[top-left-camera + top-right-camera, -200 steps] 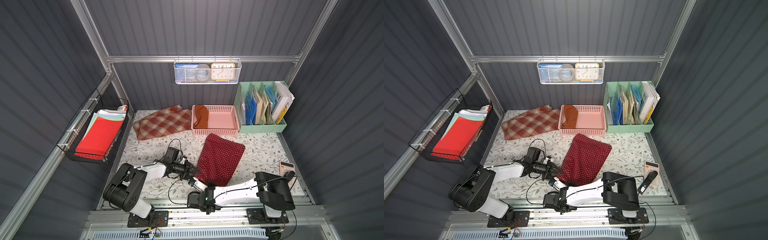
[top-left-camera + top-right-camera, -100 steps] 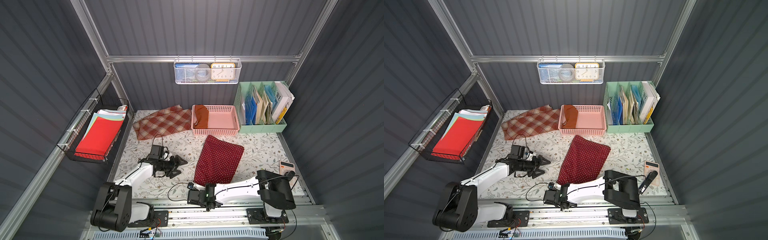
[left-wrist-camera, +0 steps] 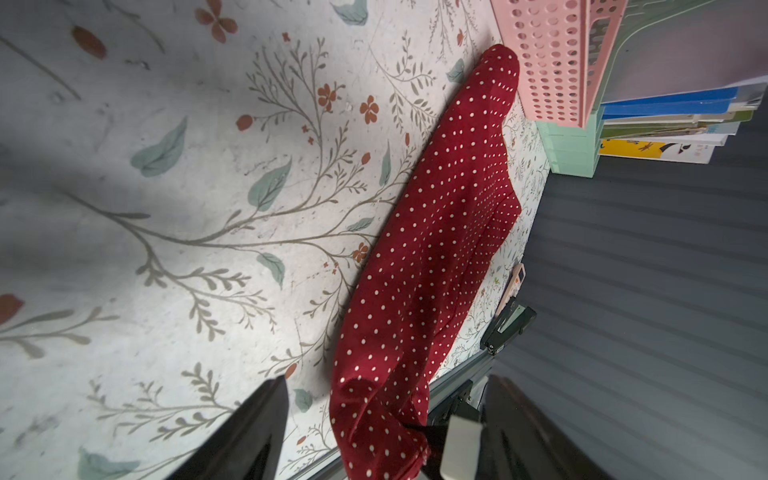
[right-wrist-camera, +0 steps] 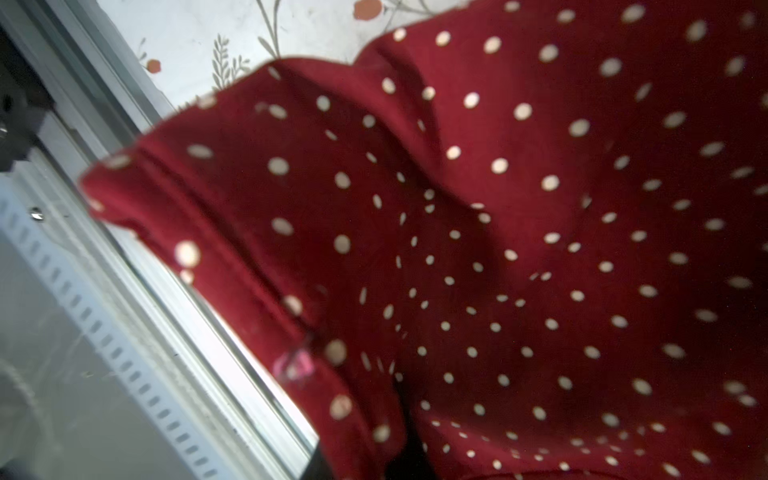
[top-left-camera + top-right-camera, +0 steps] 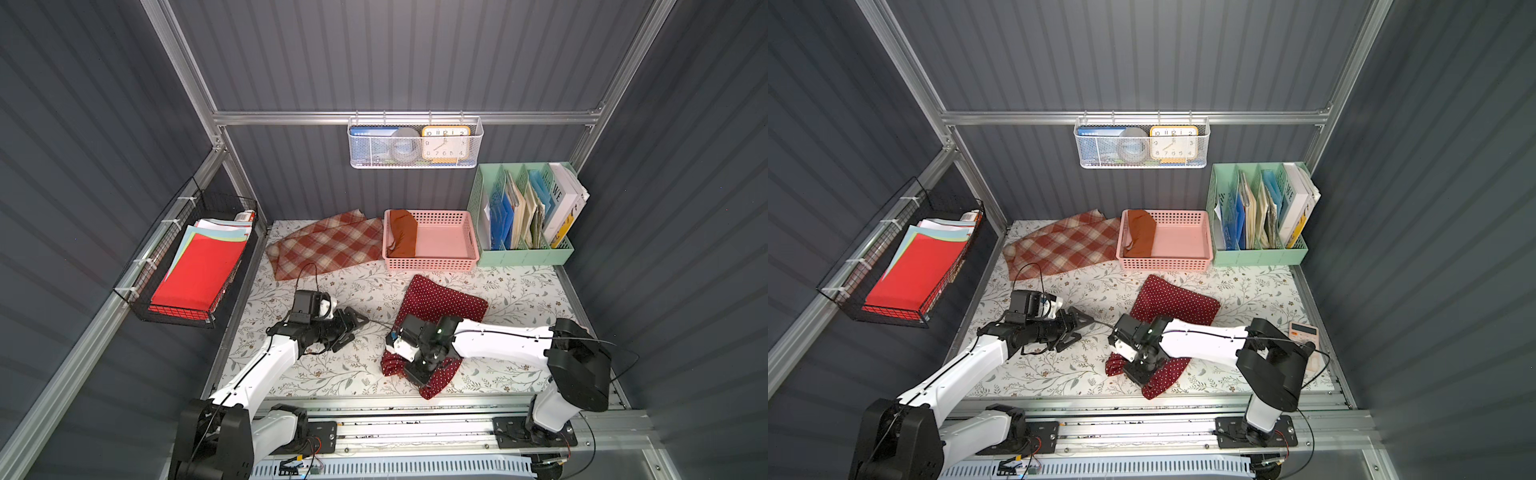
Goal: Roll up the skirts
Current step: Roll the skirt at the center of the board.
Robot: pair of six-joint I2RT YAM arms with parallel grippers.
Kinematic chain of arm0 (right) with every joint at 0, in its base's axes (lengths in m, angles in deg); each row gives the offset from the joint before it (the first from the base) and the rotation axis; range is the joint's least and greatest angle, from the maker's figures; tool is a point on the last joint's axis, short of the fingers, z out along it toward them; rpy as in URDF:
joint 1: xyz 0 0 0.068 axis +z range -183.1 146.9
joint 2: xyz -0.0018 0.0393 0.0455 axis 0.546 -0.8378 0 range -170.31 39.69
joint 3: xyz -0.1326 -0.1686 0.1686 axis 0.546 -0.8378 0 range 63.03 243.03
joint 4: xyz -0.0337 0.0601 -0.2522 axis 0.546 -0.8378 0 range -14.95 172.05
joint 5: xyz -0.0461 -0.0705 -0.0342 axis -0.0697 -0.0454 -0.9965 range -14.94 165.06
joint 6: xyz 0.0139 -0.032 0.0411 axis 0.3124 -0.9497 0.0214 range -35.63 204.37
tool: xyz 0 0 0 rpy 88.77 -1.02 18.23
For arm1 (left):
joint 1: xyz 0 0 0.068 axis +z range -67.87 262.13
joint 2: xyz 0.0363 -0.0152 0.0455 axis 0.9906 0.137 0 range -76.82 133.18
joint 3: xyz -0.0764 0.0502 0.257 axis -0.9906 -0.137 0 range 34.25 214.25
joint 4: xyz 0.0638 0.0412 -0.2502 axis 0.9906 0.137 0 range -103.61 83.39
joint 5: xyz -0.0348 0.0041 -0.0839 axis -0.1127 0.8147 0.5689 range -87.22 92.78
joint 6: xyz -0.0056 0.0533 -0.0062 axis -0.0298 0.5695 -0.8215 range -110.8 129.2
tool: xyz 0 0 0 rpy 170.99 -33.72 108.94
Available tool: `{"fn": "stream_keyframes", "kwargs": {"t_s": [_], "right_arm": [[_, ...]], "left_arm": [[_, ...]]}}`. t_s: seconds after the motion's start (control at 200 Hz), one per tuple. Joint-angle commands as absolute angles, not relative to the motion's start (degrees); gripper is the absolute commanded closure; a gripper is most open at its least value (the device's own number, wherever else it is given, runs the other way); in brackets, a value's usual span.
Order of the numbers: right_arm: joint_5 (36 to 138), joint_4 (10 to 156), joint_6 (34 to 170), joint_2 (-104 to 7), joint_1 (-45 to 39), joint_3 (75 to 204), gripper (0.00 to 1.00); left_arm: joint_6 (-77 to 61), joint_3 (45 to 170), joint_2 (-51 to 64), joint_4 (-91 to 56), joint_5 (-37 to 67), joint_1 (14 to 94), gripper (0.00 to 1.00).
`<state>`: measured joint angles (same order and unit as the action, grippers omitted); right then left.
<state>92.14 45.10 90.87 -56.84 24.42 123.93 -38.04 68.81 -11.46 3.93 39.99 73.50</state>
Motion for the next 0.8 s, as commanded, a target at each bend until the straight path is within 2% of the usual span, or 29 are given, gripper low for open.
{"fn": "stream_keyframes", "kwargs": {"t_s": [0.0,0.22,0.32,0.375,0.51,0.62,0.795], "right_arm": [[104.1,43.7,90.4,-57.9,20.9,125.5,1.0],[101.1,42.8,88.5,-58.7,17.3,127.6,1.0],[98.7,41.3,87.1,-61.0,16.5,129.5,0.94],[96.3,41.6,87.0,-61.6,16.4,129.8,0.86],[93.8,39.7,85.6,-63.8,15.9,131.0,0.82],[91.3,39.7,85.4,-64.2,15.5,130.2,0.75],[87.7,42.1,86.5,-62.1,13.7,127.2,0.57]], "left_arm": [[-36.5,67.1,-12.4,2.3,41.3,73.7,0.23],[-34.6,66.5,-11.5,1.2,44.2,73.7,0.25],[-34.3,66.0,-11.8,0.3,45.4,73.7,0.25],[-34.2,65.8,-12.2,-0.1,46.0,73.7,0.25],[-33.9,65.2,-12.8,-0.6,47.4,73.7,0.25],[-34.2,64.7,-13.5,-2.0,48.2,73.6,0.25],[-33.3,64.1,-14.5,-1.7,48.0,72.2,0.26]]}}
